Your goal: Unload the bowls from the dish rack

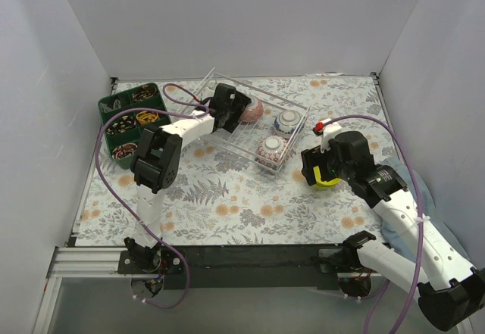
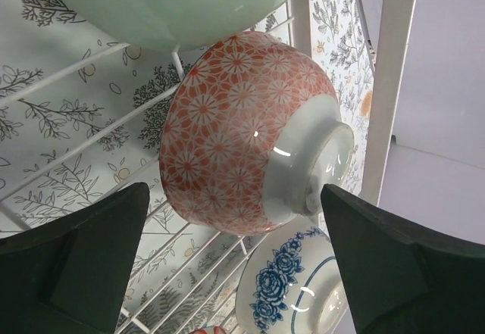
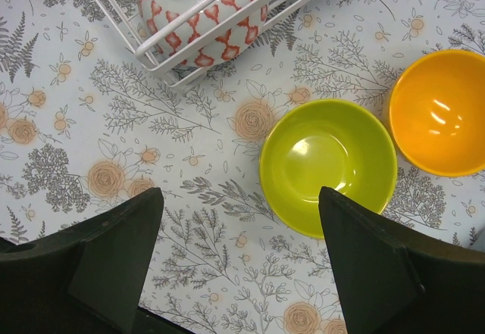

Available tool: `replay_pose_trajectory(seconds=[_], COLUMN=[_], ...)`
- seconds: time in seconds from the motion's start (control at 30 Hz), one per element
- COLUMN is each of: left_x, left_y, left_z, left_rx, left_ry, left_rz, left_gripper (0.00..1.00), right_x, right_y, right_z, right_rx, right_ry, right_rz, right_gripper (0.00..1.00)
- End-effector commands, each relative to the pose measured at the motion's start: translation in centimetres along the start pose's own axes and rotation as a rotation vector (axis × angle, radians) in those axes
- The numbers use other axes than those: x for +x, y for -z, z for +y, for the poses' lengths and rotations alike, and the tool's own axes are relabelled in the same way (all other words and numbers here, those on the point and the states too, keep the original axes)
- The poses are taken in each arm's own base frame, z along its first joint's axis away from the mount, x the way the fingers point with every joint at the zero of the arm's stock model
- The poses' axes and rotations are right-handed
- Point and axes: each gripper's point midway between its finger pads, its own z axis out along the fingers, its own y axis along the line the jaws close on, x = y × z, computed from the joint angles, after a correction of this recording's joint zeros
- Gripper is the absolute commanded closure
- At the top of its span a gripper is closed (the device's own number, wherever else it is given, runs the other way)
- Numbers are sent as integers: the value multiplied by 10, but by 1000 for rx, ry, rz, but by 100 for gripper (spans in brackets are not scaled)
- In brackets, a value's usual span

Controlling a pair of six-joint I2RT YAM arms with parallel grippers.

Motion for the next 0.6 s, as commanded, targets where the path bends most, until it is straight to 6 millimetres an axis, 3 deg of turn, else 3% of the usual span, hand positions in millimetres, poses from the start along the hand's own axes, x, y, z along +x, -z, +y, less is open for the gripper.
replay_pose_trajectory(seconds=[0.0,0.3,0.57], left_x=[-10,-14,-24], left_y=[-11,-18,-8], left_z=[10,15,17], left_rx=[-15,-12,12], left_ry=[144,228,265], left_rz=[-57,-90,-139], left_gripper=[2,6,24], right_x=[-3,1,1], right_y=[-3,-6,-5], right_z=[1,2,4], right_rx=[-12,-21,-30], right_ry=[14,14,14], right_rz=[-18,-3,-4], right_gripper=[8,8,8])
